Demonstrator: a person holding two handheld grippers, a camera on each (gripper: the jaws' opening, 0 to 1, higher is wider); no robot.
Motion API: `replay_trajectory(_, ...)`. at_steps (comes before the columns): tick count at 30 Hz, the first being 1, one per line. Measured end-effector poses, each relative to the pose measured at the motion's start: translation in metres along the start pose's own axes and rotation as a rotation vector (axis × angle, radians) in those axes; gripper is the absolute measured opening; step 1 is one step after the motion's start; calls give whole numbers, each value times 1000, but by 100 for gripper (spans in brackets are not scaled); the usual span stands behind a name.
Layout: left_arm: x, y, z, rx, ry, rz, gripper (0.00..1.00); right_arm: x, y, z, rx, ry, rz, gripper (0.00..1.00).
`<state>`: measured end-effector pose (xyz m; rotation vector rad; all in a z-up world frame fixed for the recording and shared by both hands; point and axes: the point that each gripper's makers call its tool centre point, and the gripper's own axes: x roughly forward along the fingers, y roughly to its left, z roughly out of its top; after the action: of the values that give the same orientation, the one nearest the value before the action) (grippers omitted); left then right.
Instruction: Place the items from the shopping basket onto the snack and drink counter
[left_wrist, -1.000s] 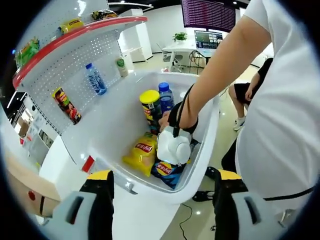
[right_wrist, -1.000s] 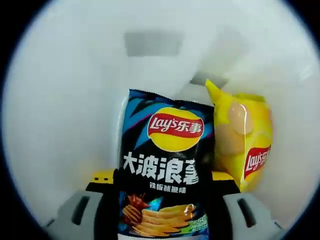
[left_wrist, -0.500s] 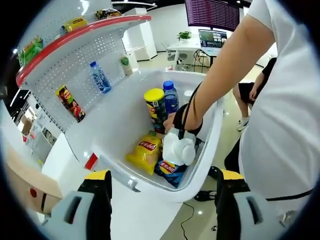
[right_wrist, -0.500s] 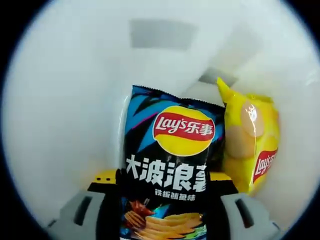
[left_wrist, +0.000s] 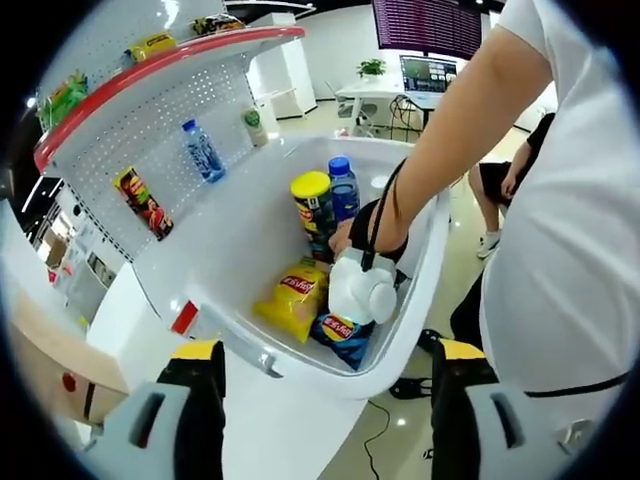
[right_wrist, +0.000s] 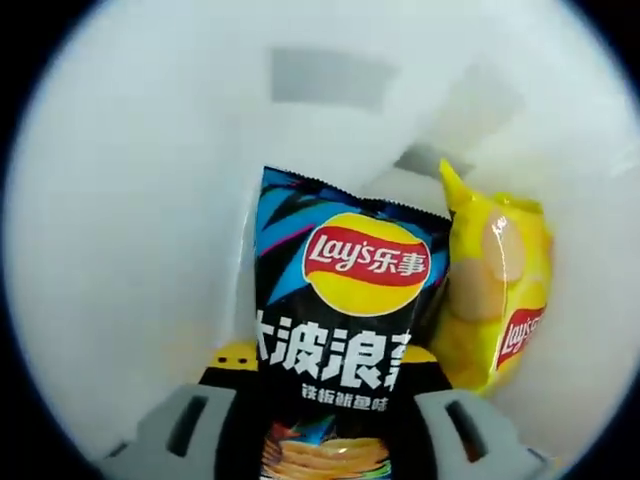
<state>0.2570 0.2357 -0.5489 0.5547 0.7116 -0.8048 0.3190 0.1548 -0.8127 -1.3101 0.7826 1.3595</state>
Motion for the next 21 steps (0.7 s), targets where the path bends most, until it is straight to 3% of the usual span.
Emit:
replay_trajectory(2,-1,0,1,2,-3,2,85,-3,0,-1,-24,-9,2,42)
replay_trajectory(4,0,-1,2,4,-3,-1,85,-6,0,3,18,-64,38,42)
replay_trajectory(9,2,-3,5,19,1,-11,84,-19,4,2,5,-152,74,42)
replay_trajectory(17,2,-7,11,36,-2,-12,84,-35,5,2,-29,-203,81,41)
replay_trajectory(21,1,-9,13,38,-5,-9,84,-39,3,1,-63,-203,48,41)
